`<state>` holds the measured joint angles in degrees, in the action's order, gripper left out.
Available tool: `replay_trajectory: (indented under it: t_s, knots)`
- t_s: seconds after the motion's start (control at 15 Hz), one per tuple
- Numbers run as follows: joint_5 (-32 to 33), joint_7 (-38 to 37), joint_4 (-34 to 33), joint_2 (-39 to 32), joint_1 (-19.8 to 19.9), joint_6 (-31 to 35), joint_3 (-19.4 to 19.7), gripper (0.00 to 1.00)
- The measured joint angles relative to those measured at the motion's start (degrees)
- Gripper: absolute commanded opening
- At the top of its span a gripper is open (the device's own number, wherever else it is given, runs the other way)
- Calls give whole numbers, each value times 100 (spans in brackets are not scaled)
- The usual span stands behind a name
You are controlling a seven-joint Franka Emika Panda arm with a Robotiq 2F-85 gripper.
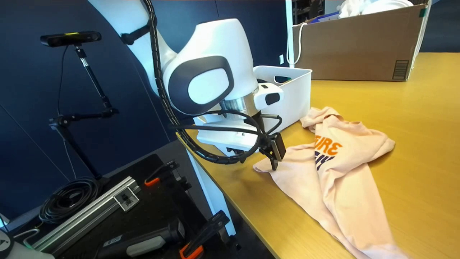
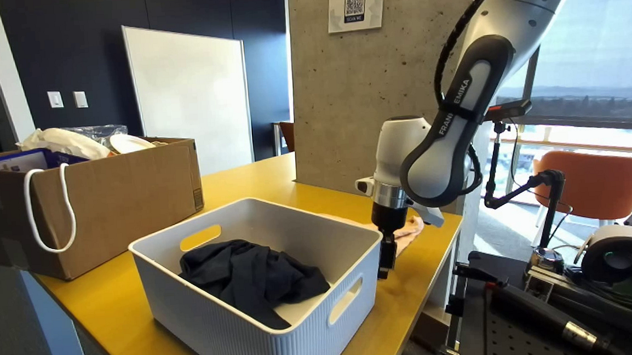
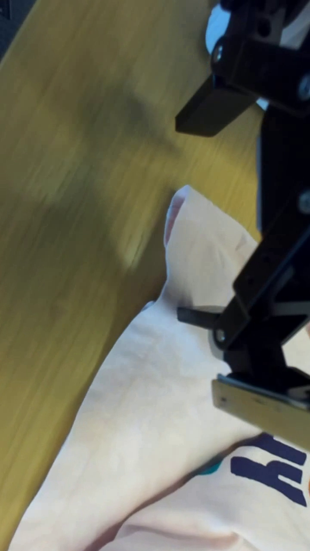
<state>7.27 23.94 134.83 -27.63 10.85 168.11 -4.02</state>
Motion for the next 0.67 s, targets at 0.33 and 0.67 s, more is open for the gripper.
replay_trajectory:
  t_s: [0.33,0.67]
  knots:
    - [46,424,-12,-334,461,696,-405,66]
    - [161,463,8,-423,771,902,-696,29]
